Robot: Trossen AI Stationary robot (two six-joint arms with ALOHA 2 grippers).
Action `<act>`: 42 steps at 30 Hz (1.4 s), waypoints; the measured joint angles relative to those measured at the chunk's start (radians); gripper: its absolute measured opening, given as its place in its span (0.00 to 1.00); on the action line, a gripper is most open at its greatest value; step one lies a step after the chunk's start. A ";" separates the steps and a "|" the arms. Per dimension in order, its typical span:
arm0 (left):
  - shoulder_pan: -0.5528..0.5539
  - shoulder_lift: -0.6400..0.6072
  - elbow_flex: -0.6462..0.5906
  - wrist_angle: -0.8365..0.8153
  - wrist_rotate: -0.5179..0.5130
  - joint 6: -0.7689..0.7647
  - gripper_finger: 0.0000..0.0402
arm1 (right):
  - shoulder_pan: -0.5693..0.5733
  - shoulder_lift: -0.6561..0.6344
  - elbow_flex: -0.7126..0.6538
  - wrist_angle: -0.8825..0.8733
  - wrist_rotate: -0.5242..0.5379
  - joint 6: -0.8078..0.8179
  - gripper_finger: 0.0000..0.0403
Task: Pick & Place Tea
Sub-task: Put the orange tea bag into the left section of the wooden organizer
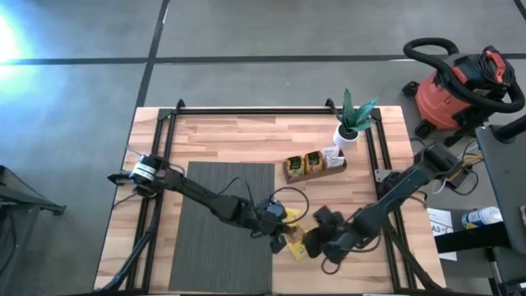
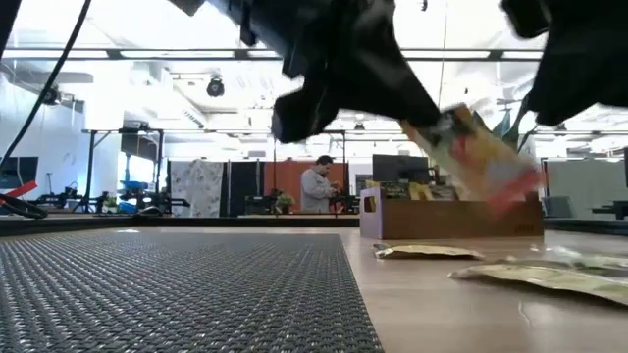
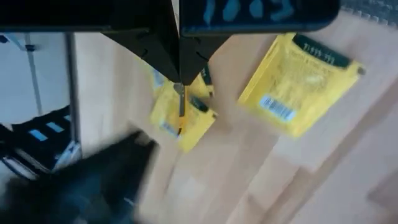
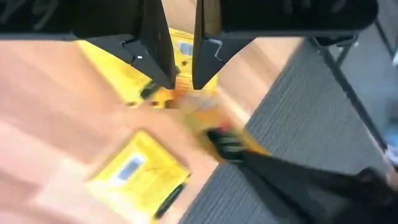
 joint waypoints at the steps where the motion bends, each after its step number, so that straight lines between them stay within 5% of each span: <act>1: 0.002 -0.007 0.012 -0.017 -0.009 0.017 0.00 | 0.010 -0.015 0.000 -0.039 0.020 0.030 0.13; 14: 0.164 -0.064 0.266 -0.290 -0.080 0.386 0.00 | 0.176 -0.082 0.000 -0.299 0.124 0.334 0.13; 24: 0.414 -0.036 0.386 -0.354 0.078 0.590 0.00 | 0.265 -0.058 -0.002 -0.340 0.134 0.502 0.13; 34: 0.512 0.130 0.468 -0.303 0.242 0.601 0.00 | 0.271 -0.039 -0.004 -0.361 0.141 0.584 0.13; 42: 0.510 0.294 0.675 -0.488 0.274 0.653 0.00 | 0.270 -0.039 -0.007 -0.376 0.139 0.602 0.13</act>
